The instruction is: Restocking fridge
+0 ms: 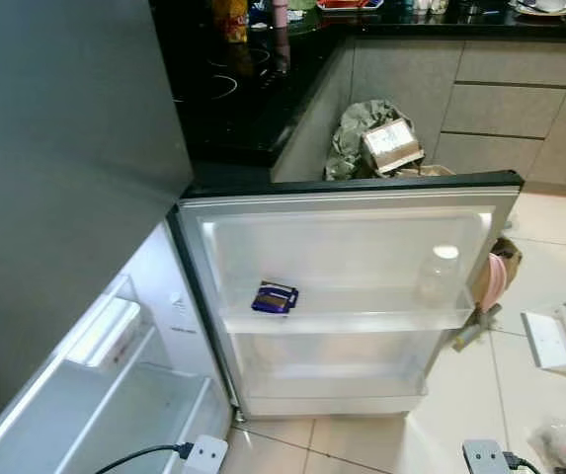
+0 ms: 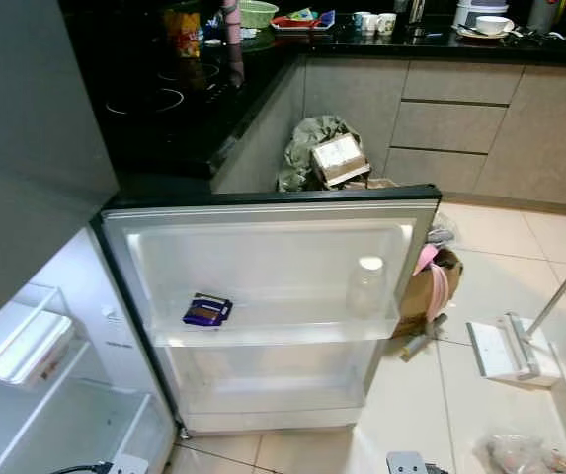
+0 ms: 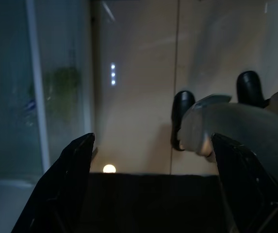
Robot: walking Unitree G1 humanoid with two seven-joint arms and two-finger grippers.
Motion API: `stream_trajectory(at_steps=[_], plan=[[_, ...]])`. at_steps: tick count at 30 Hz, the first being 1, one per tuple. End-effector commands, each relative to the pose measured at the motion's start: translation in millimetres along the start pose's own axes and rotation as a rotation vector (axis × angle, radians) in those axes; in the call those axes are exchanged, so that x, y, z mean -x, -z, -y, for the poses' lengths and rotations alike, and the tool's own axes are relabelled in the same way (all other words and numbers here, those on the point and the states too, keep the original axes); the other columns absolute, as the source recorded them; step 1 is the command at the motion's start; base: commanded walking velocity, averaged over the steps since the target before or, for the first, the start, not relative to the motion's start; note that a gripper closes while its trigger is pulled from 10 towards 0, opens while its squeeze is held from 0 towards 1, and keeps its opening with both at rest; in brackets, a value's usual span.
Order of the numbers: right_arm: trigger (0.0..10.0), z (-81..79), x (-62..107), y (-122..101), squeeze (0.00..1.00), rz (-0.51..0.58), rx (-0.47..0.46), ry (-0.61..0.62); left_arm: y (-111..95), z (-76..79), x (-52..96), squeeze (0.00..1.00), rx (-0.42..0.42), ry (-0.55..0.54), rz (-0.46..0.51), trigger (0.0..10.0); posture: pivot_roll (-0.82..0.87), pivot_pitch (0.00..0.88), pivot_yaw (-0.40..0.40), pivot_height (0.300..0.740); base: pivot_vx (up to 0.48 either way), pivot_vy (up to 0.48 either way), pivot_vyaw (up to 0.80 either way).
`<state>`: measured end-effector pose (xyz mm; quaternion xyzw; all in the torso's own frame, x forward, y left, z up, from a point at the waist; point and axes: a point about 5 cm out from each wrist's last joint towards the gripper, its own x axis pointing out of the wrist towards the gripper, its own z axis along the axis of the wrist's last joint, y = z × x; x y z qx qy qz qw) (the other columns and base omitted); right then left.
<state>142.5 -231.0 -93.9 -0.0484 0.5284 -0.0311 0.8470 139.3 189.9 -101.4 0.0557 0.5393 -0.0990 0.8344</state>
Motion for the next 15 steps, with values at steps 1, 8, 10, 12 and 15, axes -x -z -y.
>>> stream_trajectory(at_steps=[1, 8, 10, 12, 15], plan=[[10.0, -0.2, 0.2, 1.1, 0.00, -0.003, 0.018, -0.011, -4.7, 2.2, -0.9, 0.00, 0.006, 0.007, 0.018, 10.0, -0.01, 0.000, -0.016, 0.738, 0.000, -0.307, 0.00], [10.0, -1.7, 0.4, 2.1, 0.00, -0.008, 0.037, -0.045, 0.7, 4.1, -0.7, 0.00, 0.017, 0.013, 0.002, 10.0, -0.02, 0.000, -0.012, 0.738, 0.000, -0.330, 0.33], [10.0, -2.0, 0.4, 2.3, 0.00, -0.009, 0.041, -0.048, 1.4, 4.2, -0.6, 0.00, 0.019, 0.013, 0.000, 10.0, -0.02, 0.000, -0.012, 0.738, 0.000, -0.347, 0.77], [10.0, -2.4, 0.4, 3.0, 0.00, -0.012, 0.046, -0.054, 2.6, 4.1, -0.4, 0.00, 0.025, 0.013, -0.001, 10.0, -0.02, 0.000, -0.015, 0.738, 0.000, -0.349, 0.77], [10.0, -2.4, 0.6, 4.3, 0.00, -0.015, 0.039, -0.055, 2.7, 4.5, -0.4, 0.00, 0.024, 0.015, 0.000, 10.0, -0.02, 0.000, -0.016, 0.738, 0.000, -0.352, 0.77]])
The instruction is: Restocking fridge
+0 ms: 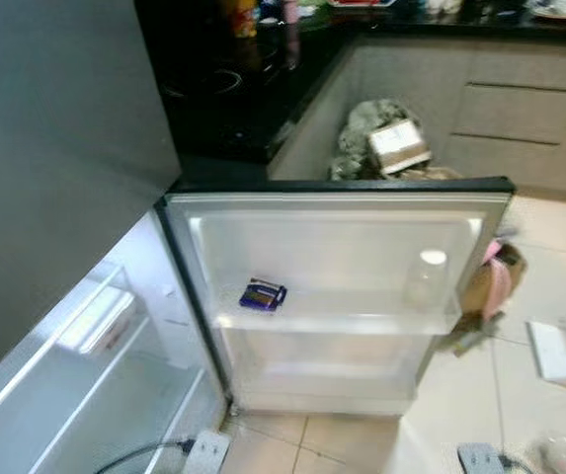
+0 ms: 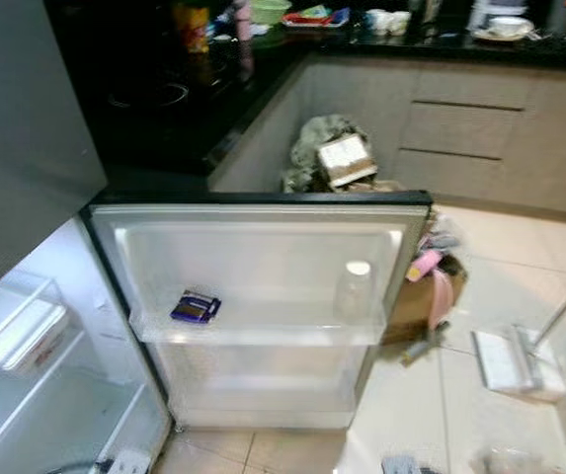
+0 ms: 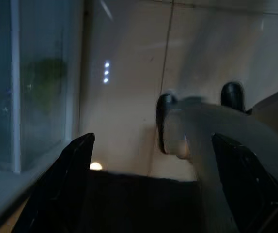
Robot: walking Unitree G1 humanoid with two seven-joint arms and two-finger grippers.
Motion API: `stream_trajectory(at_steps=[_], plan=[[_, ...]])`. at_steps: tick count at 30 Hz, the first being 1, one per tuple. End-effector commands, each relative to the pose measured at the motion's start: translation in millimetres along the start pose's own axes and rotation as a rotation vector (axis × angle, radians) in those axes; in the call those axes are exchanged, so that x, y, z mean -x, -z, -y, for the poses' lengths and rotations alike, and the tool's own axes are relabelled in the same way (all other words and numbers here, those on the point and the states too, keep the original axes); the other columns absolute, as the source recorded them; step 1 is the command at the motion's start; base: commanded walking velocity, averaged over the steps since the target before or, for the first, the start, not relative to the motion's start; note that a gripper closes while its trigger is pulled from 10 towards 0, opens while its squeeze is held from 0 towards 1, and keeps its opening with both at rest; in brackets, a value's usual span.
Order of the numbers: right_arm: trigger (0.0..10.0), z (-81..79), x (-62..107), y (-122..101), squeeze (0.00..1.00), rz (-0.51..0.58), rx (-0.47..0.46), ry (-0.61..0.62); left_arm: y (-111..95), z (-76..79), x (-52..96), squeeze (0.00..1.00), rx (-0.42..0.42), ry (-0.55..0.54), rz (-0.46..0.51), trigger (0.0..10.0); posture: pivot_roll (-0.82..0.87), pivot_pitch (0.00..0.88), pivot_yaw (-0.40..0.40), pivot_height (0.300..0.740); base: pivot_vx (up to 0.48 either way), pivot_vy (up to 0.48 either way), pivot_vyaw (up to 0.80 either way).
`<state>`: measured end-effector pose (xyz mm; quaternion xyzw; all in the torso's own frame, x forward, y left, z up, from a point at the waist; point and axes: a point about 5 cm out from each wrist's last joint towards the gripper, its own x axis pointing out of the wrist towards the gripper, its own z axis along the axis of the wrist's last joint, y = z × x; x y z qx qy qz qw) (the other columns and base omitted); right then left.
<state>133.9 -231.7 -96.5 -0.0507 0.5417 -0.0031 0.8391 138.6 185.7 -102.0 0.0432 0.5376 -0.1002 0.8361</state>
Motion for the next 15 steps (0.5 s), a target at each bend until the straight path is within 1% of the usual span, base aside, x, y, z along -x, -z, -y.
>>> stream_trajectory(at_steps=[1, 5, 15], plan=[[10.0, -2.4, -0.8, -4.3, 0.00, 0.012, 0.003, -0.008, 2.4, 0.4, 0.2, 0.00, 0.004, 0.001, -0.007, 10.0, -0.02, 0.000, -0.016, 0.738, 0.000, -0.352, 0.77], [10.0, -1.1, -0.5, -2.3, 0.00, 0.002, 0.023, 0.009, 1.8, 1.2, 0.0, 0.00, 0.004, 0.003, -0.005, 10.0, -0.02, 0.000, -0.017, 0.738, 0.000, -0.352, 0.73], [10.0, -1.9, -0.4, 0.7, 0.00, -0.006, -0.003, 0.015, 3.3, 3.3, -0.3, 0.00, 0.005, 0.007, -0.011, 10.0, -0.02, 0.000, -0.017, 0.738, 0.000, -0.355, 0.00]])
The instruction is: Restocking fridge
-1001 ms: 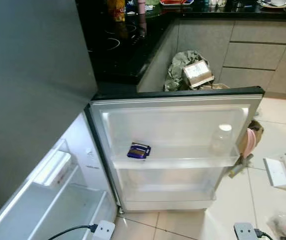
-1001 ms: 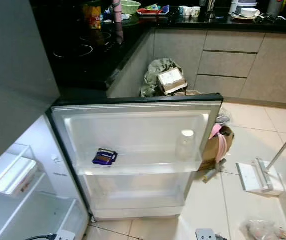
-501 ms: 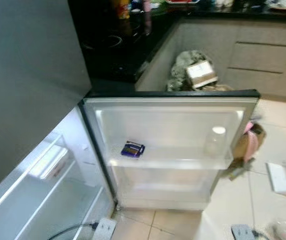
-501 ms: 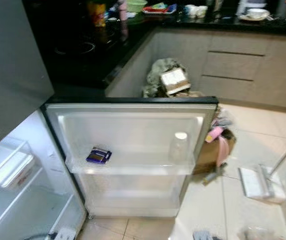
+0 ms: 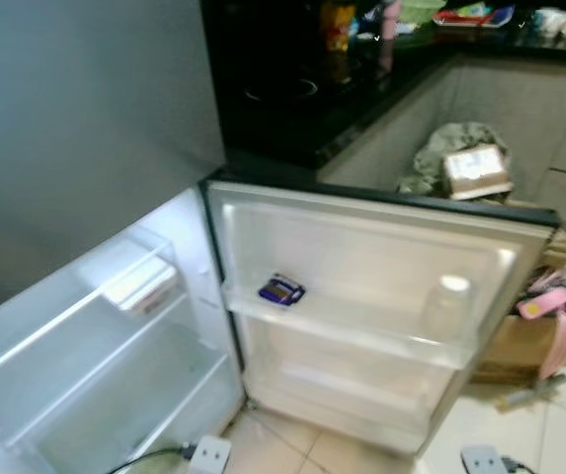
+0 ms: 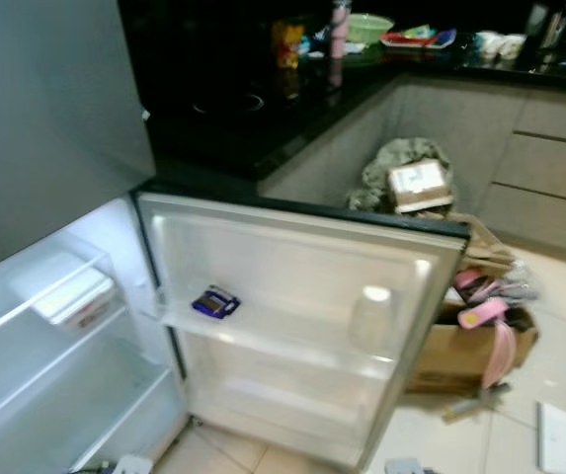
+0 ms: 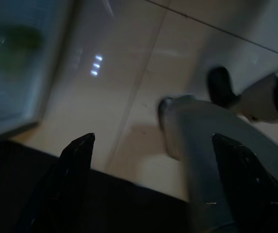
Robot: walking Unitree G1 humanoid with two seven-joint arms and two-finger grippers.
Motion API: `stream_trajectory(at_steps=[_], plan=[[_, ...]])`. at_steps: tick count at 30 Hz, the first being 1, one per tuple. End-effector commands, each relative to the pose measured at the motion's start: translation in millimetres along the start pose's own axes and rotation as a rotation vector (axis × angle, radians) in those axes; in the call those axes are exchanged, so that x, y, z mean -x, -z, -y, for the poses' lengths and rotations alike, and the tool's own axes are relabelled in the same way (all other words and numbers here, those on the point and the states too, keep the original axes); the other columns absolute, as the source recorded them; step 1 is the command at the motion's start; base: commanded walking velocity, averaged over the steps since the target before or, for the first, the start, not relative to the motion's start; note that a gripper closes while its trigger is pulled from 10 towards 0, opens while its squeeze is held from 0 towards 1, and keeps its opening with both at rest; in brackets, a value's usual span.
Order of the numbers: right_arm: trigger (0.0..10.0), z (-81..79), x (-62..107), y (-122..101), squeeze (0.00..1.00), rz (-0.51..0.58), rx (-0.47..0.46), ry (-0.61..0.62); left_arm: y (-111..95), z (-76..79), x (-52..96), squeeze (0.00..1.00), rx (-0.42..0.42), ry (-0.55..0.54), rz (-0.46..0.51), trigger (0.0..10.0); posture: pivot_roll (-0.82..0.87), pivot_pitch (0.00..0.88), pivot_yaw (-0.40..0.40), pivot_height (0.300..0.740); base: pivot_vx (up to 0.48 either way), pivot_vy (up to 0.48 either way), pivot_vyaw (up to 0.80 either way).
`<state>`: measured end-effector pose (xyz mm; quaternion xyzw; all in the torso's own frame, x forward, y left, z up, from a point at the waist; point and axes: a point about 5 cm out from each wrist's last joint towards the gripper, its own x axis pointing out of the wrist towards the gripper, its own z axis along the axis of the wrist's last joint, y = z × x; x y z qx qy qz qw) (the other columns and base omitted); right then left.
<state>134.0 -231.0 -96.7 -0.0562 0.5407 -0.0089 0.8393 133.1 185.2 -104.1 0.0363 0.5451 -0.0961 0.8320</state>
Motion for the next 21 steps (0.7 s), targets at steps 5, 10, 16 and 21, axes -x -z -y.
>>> stream_trajectory(at_steps=[5, 10, 16, 21], plan=[[10.0, -2.5, -0.3, 1.2, 0.00, -0.013, -0.001, -0.008, -0.4, 1.8, -0.4, 0.00, -0.014, 0.007, 0.001, 10.0, -0.02, 0.000, -0.019, 0.738, 0.000, -0.357, 0.00], [10.0, -4.8, -0.5, 1.1, 0.00, -0.012, 0.002, -0.032, 0.2, 1.9, -0.3, 0.00, -0.014, 0.008, 0.000, 10.0, -0.02, 0.000, -0.018, 0.738, 0.000, -0.356, 0.32], [10.0, -6.4, -0.5, 1.0, 0.00, -0.009, -0.001, -0.052, 0.3, 2.1, -0.3, 0.00, -0.020, 0.011, -0.002, 10.0, -0.02, 0.000, -0.017, 0.738, 0.000, -0.356, 0.78], [10.0, -6.1, -0.4, 1.0, 0.00, -0.001, -0.015, -0.051, -0.8, 2.7, -0.6, 0.00, -0.027, 0.014, -0.001, 10.0, -0.02, 0.000, -0.017, 0.738, 0.000, -0.358, 0.78]])
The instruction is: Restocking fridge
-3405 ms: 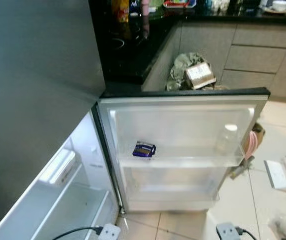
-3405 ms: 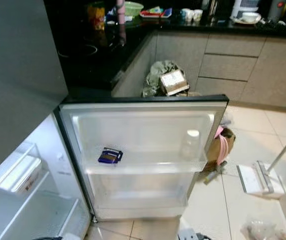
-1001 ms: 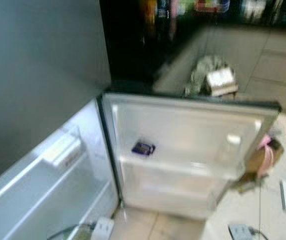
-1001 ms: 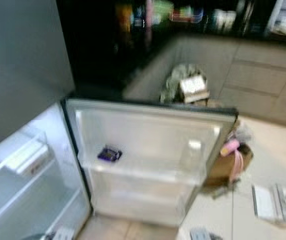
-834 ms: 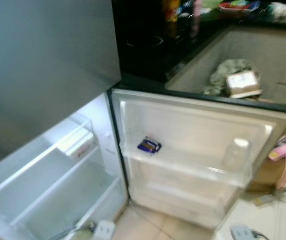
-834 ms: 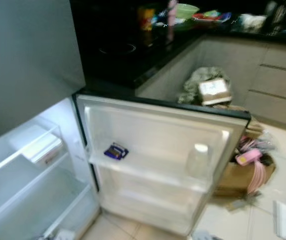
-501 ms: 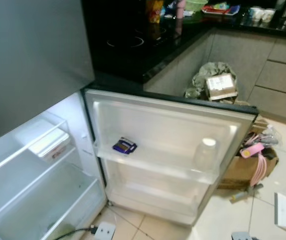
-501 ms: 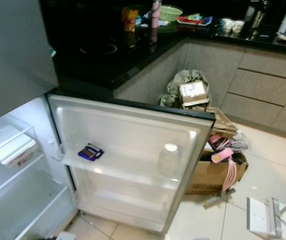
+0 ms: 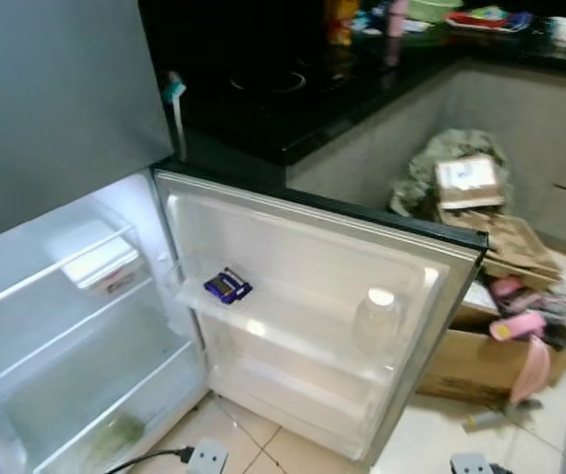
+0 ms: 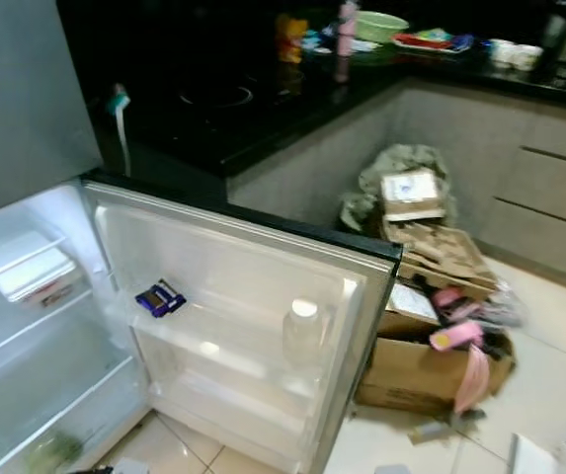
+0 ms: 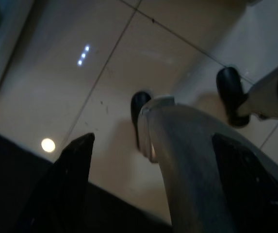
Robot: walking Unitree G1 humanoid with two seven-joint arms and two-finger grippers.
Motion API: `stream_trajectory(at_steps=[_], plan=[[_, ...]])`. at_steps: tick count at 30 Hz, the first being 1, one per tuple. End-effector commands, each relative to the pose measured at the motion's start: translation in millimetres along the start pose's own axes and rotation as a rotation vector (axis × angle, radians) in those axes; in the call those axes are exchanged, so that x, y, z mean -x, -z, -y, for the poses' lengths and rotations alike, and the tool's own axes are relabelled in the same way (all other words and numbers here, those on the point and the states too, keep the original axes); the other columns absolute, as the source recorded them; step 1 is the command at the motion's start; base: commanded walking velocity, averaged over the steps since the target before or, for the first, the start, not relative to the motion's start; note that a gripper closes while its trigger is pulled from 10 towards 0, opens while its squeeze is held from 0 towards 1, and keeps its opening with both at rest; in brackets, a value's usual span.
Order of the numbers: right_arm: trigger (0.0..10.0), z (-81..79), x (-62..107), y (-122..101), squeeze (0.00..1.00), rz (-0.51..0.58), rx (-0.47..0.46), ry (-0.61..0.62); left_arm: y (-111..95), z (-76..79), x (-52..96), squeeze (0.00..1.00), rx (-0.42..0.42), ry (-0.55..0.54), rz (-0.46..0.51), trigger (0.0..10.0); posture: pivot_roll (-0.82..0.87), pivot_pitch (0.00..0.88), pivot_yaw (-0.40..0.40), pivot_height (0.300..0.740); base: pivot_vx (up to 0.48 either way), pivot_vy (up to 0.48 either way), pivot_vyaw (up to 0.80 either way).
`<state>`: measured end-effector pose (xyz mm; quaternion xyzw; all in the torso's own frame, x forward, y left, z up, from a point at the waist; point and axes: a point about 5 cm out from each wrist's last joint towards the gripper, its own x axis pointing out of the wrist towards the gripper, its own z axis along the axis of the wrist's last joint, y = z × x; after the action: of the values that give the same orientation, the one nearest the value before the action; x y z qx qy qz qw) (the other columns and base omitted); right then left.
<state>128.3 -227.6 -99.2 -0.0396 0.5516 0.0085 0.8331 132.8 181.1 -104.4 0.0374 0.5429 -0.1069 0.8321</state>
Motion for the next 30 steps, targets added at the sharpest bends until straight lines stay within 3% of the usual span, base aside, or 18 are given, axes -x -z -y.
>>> stream_trajectory(at_steps=[1, 23, 30], plan=[[10.0, -2.2, -0.7, -4.9, 0.00, 0.022, -0.007, -0.003, -0.4, -1.3, 0.1, 0.00, -0.013, -0.002, -0.005, 10.0, -0.02, 0.000, -0.017, 0.738, 0.000, -0.360, 0.75], [10.0, -3.8, -1.0, -9.3, 0.00, 0.047, -0.017, -0.029, 0.2, 2.5, -0.5, 0.00, 0.018, 0.017, -0.002, 10.0, -0.02, 0.000, -0.020, 0.738, 0.000, -0.339, 0.03], [10.0, -4.9, -0.9, -10.2, 0.00, 0.052, 0.004, -0.051, 1.5, 3.7, -0.8, 0.00, 0.020, 0.005, -0.009, 10.0, -0.02, 0.000, -0.020, 0.738, 0.000, 0.000, 0.73]])
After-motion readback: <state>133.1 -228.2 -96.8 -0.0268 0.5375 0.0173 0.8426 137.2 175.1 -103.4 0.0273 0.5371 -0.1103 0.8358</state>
